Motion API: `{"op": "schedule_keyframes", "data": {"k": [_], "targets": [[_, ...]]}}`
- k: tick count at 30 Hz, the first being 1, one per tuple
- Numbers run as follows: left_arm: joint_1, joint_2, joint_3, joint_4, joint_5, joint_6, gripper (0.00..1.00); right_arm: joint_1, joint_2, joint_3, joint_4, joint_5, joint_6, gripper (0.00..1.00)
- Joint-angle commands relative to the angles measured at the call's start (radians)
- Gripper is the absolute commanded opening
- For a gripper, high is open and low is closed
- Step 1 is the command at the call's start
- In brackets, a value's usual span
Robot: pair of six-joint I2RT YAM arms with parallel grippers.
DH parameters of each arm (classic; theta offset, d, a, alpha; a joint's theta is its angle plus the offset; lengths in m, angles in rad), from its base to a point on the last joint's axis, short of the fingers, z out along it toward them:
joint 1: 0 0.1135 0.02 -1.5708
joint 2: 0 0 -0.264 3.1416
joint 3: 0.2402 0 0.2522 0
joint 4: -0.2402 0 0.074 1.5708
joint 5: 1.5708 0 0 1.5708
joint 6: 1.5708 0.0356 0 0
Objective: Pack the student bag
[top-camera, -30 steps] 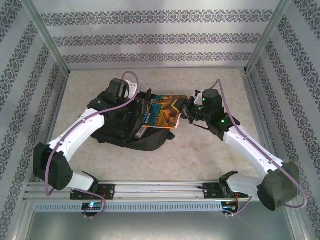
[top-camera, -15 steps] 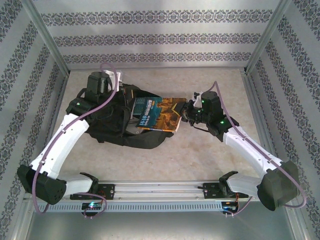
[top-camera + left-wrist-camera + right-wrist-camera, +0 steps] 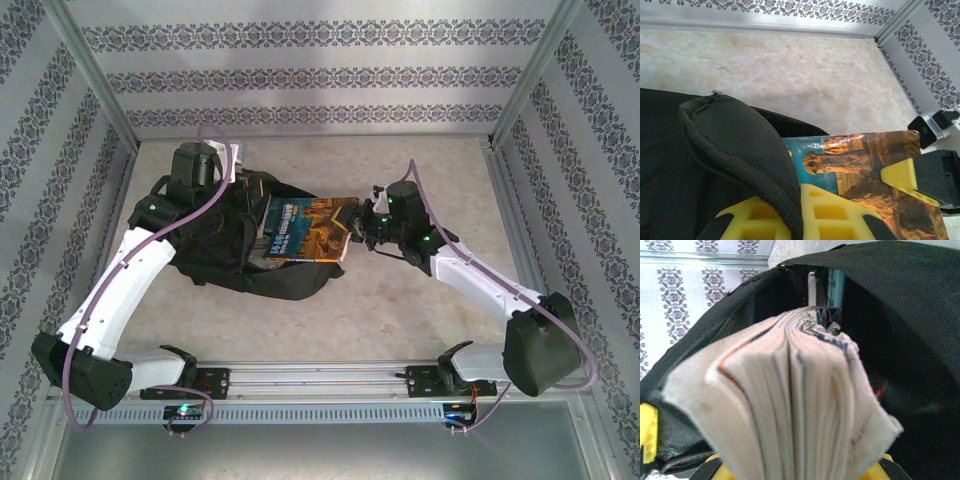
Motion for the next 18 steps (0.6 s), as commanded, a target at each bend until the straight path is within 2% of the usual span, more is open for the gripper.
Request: {"op": "schedule_keyframes", "data": {"k": [1, 9, 18], "targets": [[0.010, -0.016, 0.040, 0.090, 0.006, 0.007, 0.00, 0.035, 0.047, 0.059, 0.167, -0.047, 0.083, 0.00], [0.010, -0.011, 0.041, 0.092, 0.006, 0.024, 0.00, 0.109, 0.158, 0.152, 0.224, -0.055, 0.120, 0.00], [0.021, -0.011, 0.052, 0.104, -0.030, 0.031, 0.00, 0.122, 0.158, 0.158, 0.202, -0.032, 0.116, 0.00]]}}
